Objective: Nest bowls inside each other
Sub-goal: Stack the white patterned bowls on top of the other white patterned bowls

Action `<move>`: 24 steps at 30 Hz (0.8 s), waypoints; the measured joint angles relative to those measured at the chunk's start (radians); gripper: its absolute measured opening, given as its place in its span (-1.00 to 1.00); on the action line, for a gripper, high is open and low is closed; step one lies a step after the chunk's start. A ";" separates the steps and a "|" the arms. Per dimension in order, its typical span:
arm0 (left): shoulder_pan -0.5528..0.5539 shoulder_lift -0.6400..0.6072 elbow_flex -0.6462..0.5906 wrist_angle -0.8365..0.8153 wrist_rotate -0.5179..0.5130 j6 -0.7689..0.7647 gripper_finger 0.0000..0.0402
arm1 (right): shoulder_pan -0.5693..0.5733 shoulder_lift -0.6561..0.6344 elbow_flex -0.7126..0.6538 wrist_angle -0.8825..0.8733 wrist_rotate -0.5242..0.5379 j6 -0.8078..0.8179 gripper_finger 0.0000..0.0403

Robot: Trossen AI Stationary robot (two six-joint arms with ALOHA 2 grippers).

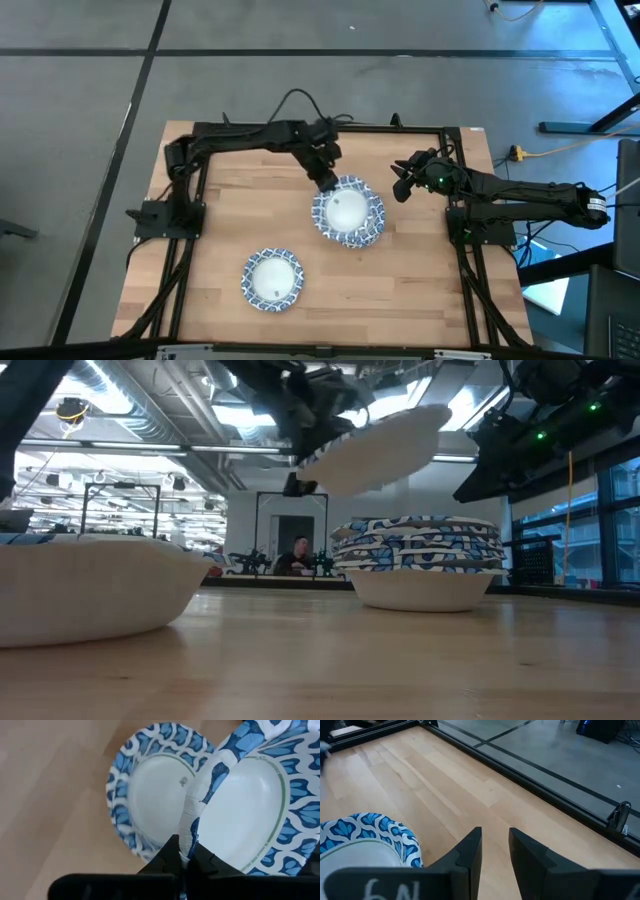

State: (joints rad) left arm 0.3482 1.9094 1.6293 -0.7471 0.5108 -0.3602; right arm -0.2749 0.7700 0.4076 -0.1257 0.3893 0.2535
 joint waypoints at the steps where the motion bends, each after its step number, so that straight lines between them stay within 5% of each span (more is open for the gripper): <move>1: -0.006 0.019 0.018 -0.002 -0.012 0.001 -1.00 | 0.000 0.000 0.000 0.000 0.000 0.000 -0.51; 24: -0.011 0.200 0.094 0.055 -0.026 0.017 -0.85 | 0.000 0.000 0.000 -0.007 -0.043 0.002 -0.51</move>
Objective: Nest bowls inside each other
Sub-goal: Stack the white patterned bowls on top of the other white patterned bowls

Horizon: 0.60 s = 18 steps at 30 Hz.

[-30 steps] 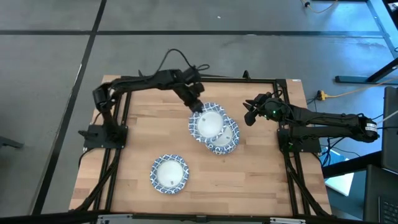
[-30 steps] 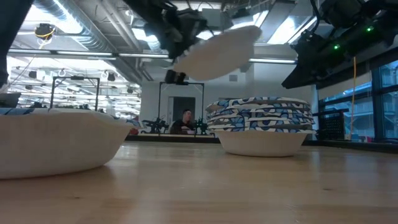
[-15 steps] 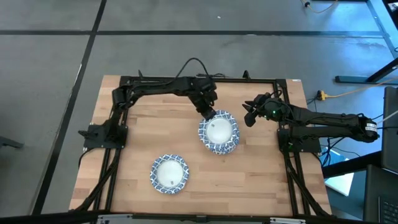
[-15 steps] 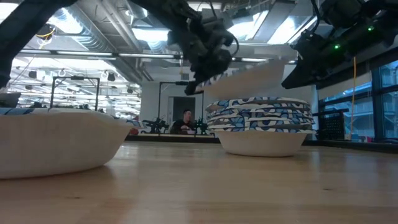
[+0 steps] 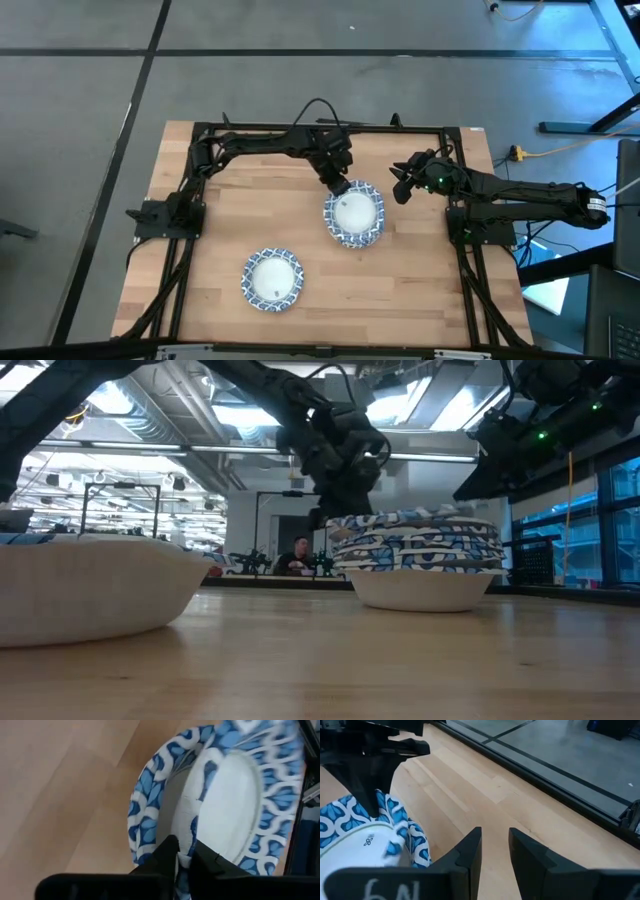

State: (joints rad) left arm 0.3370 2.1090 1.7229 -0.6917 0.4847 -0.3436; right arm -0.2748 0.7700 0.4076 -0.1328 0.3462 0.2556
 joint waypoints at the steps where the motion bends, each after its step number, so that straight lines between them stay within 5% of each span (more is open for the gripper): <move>1: 0.000 0.000 0.000 0.006 0.000 0.011 -0.82 | 0.000 0.000 0.000 0.000 0.000 0.001 -0.51; 12: 0.019 0.000 0.013 0.037 0.128 0.058 -0.25 | 0.000 0.000 0.000 -0.003 0.000 -0.002 -0.51; 18: 0.059 0.000 0.078 -0.056 0.131 0.169 -0.19 | 0.000 0.000 0.000 -0.014 0.000 -0.001 -0.51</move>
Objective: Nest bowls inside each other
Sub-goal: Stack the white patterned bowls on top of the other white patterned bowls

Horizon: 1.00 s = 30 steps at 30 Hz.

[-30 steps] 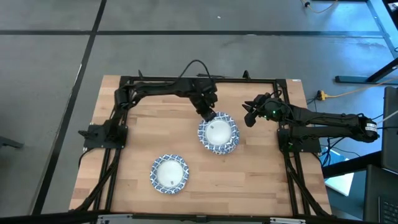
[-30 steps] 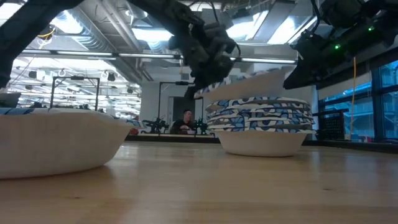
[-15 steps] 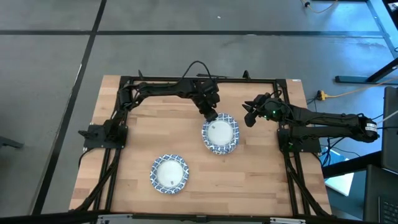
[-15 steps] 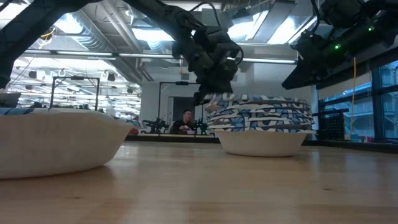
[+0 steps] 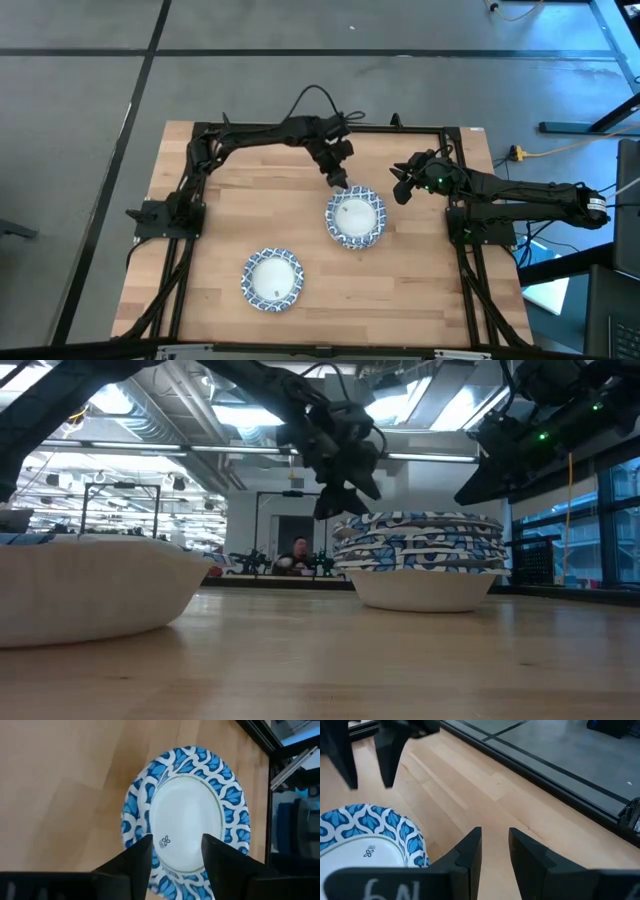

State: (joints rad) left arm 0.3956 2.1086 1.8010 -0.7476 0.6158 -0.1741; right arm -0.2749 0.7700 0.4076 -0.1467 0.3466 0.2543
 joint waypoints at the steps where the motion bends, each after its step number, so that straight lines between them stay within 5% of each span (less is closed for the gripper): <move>1: 0.008 0.000 0.011 -0.019 0.000 0.016 -0.19 | 0.000 0.000 0.000 -0.001 0.000 0.001 -0.51; 10: 0.052 -0.002 0.061 -0.279 -0.014 0.263 -0.20 | 0.000 0.000 0.000 -0.006 0.000 0.000 -0.51; 17: -0.035 -0.030 0.066 -0.612 -0.390 0.491 -0.20 | 0.000 0.000 0.000 -0.006 0.001 -0.001 -0.51; 23: -0.135 -0.097 0.065 -0.629 -0.267 0.544 -0.20 | 0.000 0.000 0.000 -0.008 0.003 0.001 -0.51; 30: -0.193 -0.213 -0.027 -0.559 -0.254 0.494 -0.20 | 0.000 0.000 0.000 -0.008 0.002 0.000 -0.51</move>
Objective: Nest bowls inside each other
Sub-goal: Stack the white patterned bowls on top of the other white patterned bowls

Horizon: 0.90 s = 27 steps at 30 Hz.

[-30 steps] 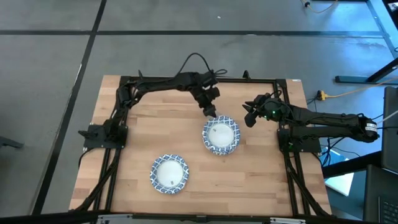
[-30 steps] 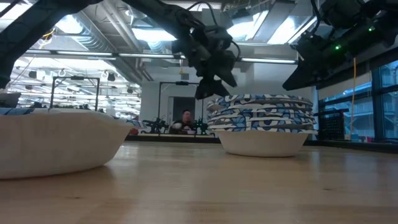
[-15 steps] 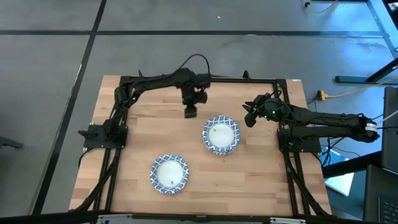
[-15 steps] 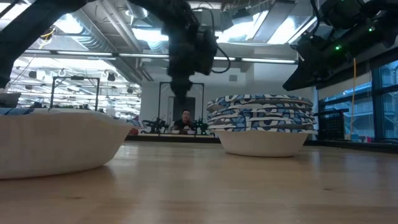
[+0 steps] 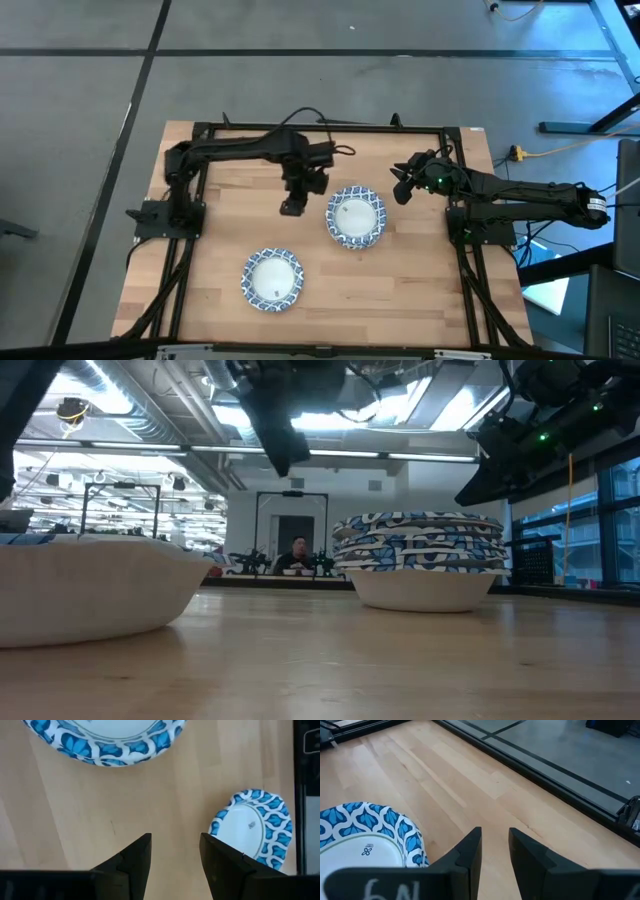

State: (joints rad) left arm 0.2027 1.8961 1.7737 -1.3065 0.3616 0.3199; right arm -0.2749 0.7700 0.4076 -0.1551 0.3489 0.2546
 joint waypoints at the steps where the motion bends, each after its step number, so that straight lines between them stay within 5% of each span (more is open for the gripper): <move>1: -0.002 -0.028 -0.038 0.035 0.002 -0.013 -0.20 | 0.000 0.000 0.000 0.000 0.000 0.000 -0.51; 14: -0.098 -0.410 -0.665 0.402 -0.009 -0.206 -0.20 | 0.000 0.000 0.000 0.019 0.005 -0.003 -0.51; 27: -0.293 -0.410 -0.879 0.629 0.010 -0.456 -0.20 | 0.000 0.000 0.000 0.046 -0.008 0.005 -0.51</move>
State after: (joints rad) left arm -0.0905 1.4859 0.8952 -0.6772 0.3716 -0.1358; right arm -0.2745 0.7696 0.4072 -0.1094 0.3407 0.2592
